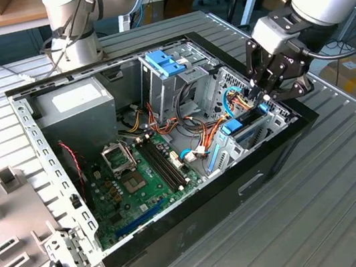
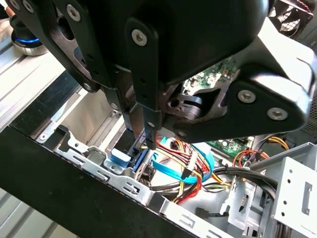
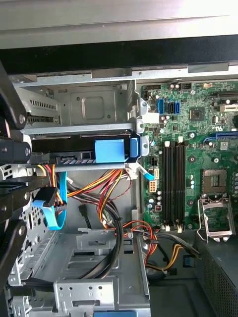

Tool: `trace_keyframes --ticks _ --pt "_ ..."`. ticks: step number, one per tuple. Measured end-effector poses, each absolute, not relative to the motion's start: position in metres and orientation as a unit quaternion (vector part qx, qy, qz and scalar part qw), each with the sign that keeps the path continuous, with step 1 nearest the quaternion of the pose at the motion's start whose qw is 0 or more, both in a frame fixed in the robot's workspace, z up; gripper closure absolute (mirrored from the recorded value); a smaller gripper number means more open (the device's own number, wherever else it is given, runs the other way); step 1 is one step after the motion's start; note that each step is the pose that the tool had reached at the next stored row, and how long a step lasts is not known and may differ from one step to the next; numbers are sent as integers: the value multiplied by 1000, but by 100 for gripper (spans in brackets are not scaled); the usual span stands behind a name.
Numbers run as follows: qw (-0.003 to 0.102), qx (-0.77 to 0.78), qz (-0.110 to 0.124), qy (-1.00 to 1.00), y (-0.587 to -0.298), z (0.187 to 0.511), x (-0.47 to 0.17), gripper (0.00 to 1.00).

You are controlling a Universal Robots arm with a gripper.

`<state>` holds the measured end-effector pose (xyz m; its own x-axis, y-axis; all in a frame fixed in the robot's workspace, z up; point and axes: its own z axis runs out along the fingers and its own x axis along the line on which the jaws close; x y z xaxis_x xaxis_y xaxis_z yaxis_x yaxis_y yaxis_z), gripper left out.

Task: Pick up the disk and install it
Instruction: 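Insert the first disk wire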

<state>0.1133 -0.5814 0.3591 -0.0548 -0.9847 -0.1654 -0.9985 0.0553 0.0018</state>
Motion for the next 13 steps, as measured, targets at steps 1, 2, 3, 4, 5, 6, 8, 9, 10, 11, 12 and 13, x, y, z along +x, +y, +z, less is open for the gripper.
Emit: trace_keyframes --ticks 1,2,3,4,5,6,8,9,10,11,12,13 --pt "61 -685 59 724 -581 359 113 83" --pt "62 -685 61 724 -581 357 113 89" --pt "62 -684 63 724 -581 353 113 89" --pt "62 -684 64 724 -582 352 113 89" --pt "62 -684 64 724 -582 351 113 89" --pt "61 -684 65 724 -583 349 113 89" --pt "61 -684 65 724 -583 346 113 89" --pt "61 -684 65 724 -583 345 113 89" --pt "60 -684 65 724 -583 344 113 89" --pt "60 -684 65 724 -584 343 113 89" --pt "60 -684 65 724 -584 343 113 89" --pt "60 -684 65 724 -584 342 113 89"
